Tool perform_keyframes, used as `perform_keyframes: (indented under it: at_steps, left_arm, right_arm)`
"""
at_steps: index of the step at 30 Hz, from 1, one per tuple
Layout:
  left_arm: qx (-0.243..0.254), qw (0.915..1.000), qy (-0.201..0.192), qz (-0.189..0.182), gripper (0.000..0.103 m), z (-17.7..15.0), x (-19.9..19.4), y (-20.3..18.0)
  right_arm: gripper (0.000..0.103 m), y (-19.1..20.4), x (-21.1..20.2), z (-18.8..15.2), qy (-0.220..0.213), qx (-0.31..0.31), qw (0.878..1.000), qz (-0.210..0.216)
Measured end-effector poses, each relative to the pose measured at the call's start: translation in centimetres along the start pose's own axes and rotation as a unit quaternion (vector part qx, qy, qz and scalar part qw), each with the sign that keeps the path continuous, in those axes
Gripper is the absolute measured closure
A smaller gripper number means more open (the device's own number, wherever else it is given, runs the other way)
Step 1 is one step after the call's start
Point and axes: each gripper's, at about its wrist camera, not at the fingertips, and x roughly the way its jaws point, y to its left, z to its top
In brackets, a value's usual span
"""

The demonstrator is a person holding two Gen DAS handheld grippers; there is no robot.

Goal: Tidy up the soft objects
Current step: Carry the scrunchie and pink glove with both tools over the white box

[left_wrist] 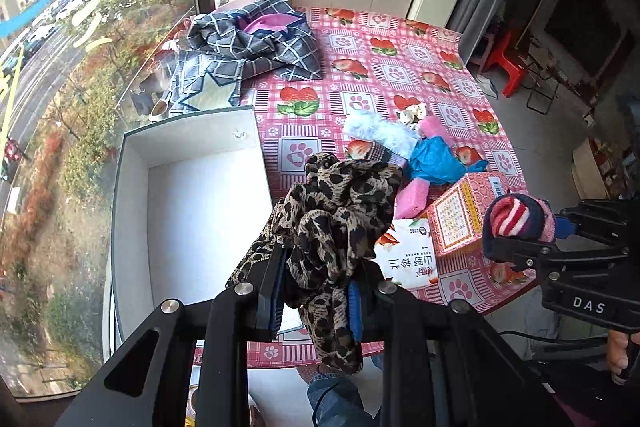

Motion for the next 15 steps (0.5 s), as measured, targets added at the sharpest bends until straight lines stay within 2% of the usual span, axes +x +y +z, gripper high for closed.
perform_keyframes:
  at_steps: [15]
  left_arm:
    - [-0.079, 0.9961, 0.009, 0.039, 0.076, -0.4, 0.4, 4.9]
  right_arm:
    - [0.065, 5.2, 0.9, 4.0, 0.011, -0.047, 0.998, 0.035]
